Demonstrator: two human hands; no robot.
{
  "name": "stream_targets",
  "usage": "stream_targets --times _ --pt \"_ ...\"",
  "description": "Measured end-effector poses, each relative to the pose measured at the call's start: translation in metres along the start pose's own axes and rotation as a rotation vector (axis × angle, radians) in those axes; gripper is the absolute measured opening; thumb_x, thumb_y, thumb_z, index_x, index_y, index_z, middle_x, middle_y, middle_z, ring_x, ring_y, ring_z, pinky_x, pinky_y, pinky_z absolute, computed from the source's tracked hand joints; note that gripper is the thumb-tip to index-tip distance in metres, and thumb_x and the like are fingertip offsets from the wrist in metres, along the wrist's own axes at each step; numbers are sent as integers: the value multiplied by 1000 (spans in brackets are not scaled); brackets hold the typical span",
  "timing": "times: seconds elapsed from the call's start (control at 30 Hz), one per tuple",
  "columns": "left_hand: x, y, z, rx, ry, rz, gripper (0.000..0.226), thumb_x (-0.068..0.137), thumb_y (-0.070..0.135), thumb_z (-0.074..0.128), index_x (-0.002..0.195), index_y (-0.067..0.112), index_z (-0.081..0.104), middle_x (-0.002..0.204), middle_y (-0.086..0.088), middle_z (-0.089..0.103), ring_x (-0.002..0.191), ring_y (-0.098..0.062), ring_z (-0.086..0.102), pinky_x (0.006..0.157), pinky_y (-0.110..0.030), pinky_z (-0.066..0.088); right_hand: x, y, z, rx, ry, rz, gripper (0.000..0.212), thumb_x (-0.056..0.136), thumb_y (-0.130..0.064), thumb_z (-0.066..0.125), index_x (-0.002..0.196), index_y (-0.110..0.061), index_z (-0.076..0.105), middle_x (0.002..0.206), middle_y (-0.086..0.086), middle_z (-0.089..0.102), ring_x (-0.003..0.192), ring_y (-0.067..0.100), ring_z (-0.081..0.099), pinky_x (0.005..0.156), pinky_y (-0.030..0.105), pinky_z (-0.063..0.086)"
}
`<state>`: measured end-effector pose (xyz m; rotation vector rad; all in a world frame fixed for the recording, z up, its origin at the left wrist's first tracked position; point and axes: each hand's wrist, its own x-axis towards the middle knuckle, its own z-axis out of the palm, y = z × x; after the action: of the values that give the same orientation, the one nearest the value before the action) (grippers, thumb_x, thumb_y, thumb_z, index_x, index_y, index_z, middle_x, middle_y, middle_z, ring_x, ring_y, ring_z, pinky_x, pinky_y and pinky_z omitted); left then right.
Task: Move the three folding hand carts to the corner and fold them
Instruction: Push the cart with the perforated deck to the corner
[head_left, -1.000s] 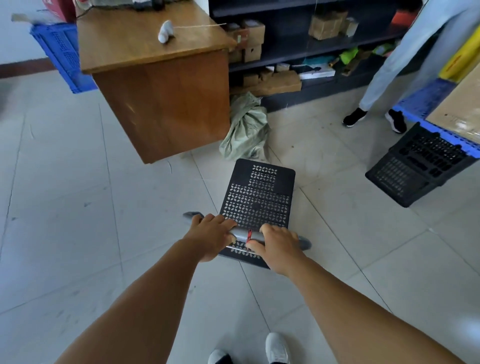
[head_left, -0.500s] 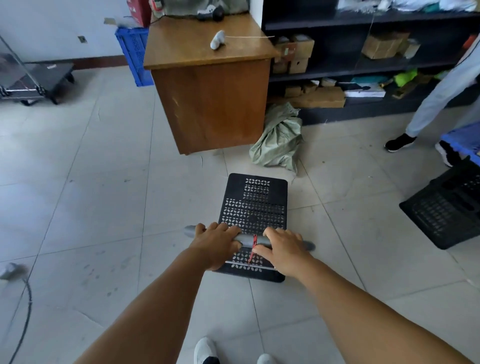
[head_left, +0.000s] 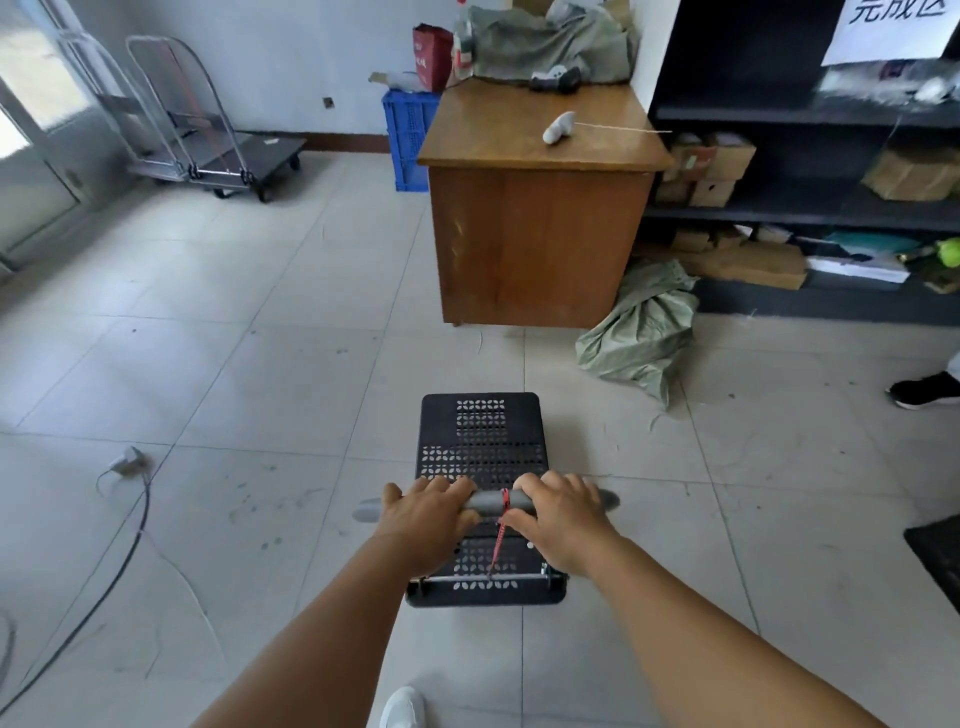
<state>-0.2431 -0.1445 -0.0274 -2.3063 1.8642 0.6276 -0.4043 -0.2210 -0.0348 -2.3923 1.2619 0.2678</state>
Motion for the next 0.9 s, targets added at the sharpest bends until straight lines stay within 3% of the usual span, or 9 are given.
stream_targets --times 0.47,0.6,0.9 --pt "-5 -91 -11 -207 109 -305 33 98 44 33 129 35 42 122 3 52 116 -20 45 102 -44 26 79 -94 -4 -112 -73 -156 41 94 -56 36 123 -28 43 125 5 48 121 28 40 107 46 26" --pt "-1 -126 -14 -227 153 -382 35 97 47 33 127 33 42 123 1 51 119 -23 43 105 -45 26 106 -126 -5 -147 -79 -184 42 93 -56 35 122 -27 44 123 5 50 117 27 42 100 43 28" --pt "23 -221 -42 -253 125 -459 39 97 47 29 133 33 36 131 1 43 126 -23 35 107 -49 24 168 -218 -11 -159 -173 -102 44 95 -54 31 128 -26 38 134 7 41 127 28 34 104 53 23"
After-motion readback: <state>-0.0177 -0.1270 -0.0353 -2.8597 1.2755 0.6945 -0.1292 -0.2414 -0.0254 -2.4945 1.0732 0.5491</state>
